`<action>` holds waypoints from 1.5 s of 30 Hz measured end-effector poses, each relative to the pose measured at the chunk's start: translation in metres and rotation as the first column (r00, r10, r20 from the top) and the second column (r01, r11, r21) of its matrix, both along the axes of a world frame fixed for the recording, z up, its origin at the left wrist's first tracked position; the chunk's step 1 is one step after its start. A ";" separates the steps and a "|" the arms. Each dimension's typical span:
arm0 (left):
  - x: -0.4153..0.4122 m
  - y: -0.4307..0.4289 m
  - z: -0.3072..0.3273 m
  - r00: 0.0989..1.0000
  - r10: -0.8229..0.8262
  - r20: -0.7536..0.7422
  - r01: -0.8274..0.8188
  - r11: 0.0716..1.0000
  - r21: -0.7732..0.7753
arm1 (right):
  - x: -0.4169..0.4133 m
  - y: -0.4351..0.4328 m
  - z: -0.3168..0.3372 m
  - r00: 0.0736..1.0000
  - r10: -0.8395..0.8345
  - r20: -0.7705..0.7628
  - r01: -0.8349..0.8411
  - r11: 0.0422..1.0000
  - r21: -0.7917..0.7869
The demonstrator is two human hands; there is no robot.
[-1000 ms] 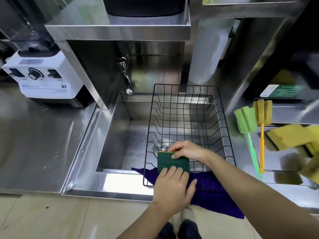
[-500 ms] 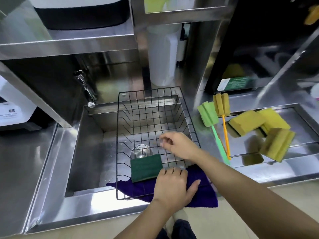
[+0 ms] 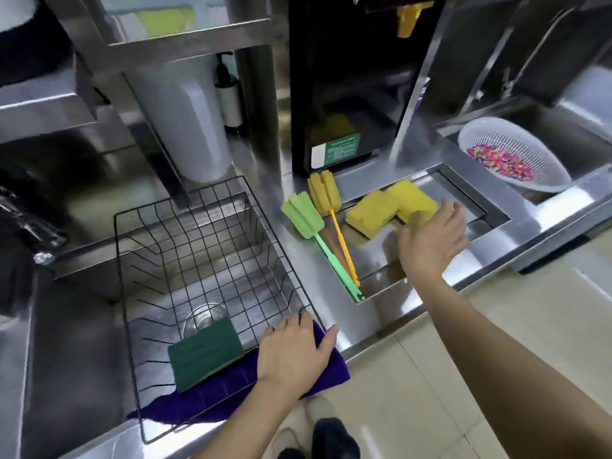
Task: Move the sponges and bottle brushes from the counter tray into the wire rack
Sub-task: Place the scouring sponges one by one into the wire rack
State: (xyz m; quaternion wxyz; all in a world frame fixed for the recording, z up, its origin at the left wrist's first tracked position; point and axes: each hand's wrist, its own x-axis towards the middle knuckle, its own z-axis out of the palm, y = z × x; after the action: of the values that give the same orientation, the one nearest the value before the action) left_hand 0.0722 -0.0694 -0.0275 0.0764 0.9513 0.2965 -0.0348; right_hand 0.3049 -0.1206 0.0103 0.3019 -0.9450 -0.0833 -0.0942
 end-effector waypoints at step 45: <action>-0.096 0.023 0.002 0.980 0.109 0.168 -0.111 0.994 0.006 | -0.186 0.161 -0.037 -0.065 0.919 -0.390 -0.993 -0.097 -0.062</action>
State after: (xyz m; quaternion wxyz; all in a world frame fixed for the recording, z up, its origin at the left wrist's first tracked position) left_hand -0.0234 -0.0468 -0.0252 0.0954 0.9336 0.3414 0.0518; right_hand 0.1193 0.0401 -0.0264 0.1186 -0.6273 -0.7191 0.2745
